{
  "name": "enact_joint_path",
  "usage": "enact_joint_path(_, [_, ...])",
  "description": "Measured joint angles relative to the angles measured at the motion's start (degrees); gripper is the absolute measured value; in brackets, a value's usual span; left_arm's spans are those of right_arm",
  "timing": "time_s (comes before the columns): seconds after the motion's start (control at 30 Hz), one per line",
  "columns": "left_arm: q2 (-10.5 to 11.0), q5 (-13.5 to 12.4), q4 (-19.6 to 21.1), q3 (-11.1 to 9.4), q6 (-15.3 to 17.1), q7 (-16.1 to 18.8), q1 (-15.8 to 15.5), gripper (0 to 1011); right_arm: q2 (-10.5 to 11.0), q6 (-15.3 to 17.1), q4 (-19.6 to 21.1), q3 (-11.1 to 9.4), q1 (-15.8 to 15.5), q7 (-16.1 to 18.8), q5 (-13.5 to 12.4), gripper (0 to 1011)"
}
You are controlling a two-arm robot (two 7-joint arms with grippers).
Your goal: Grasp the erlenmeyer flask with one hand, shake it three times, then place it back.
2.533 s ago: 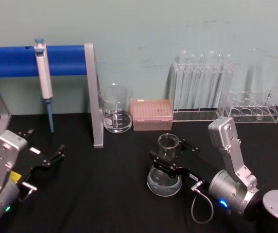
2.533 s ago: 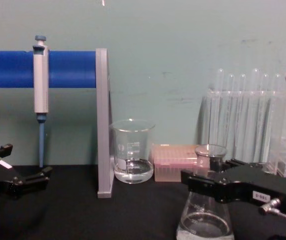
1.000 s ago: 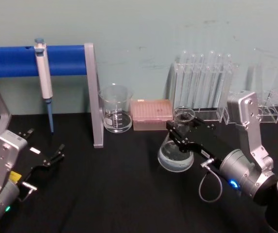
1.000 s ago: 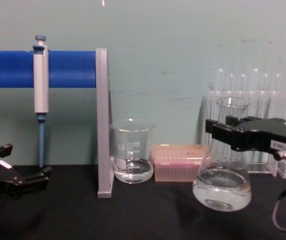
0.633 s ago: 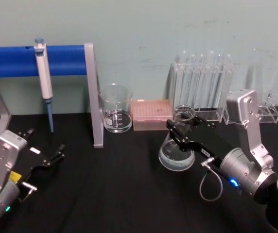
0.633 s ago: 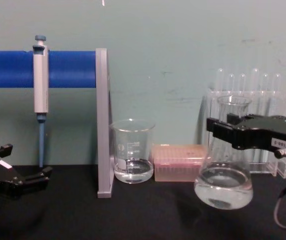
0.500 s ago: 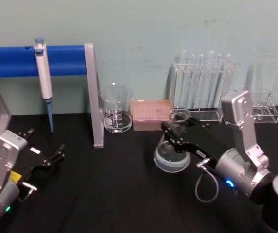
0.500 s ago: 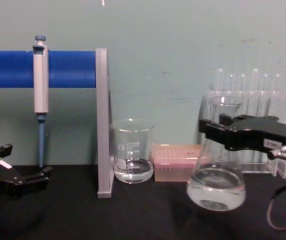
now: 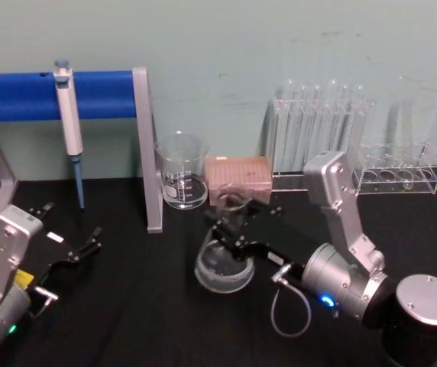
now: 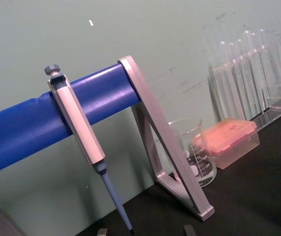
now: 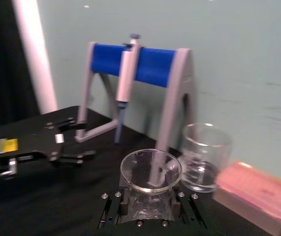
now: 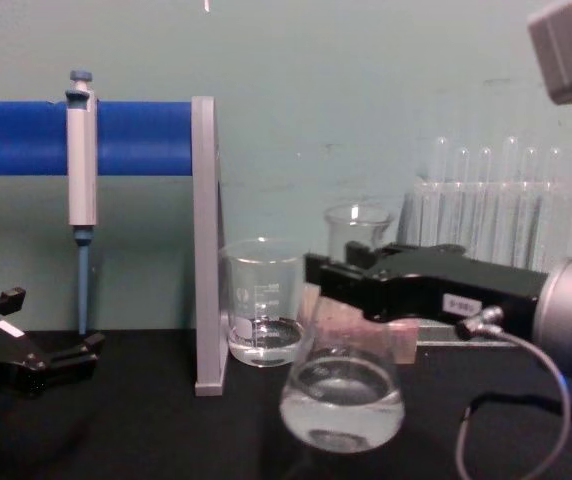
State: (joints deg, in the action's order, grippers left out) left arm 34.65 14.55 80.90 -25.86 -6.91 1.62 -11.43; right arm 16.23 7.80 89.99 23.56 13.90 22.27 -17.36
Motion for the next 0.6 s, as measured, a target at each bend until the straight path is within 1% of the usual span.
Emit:
enact_joint_path(0.07, [0.0, 0.0, 0.0, 0.0, 0.0, 0.0, 0.0, 1001, 0.1, 0.1, -0.1, 0.9, 0.3, 0.9, -0.4, 451])
enact_joint_path(0.1, [0.0, 0.0, 0.0, 0.0, 0.0, 0.0, 0.0, 1001, 0.1, 0.1, -0.1, 0.9, 0.3, 0.9, -0.4, 451])
enact_joint_path(0.23, [0.0, 0.0, 0.0, 0.0, 0.0, 0.0, 0.0, 1001, 0.4, 0.1, -0.2, 2.8, 0.9, 2.5, -1.4, 451])
enact_joint_path(0.37, [0.0, 0.0, 0.0, 0.0, 0.0, 0.0, 0.0, 1001, 0.6, 0.0, -0.2, 3.8, 1.3, 3.3, -2.1, 451])
enact_joint_path(0.6, [0.0, 0.0, 0.0, 0.0, 0.0, 0.0, 0.0, 1001, 1.2, -0.3, -0.1, 4.7, 1.6, 3.5, -3.0, 451])
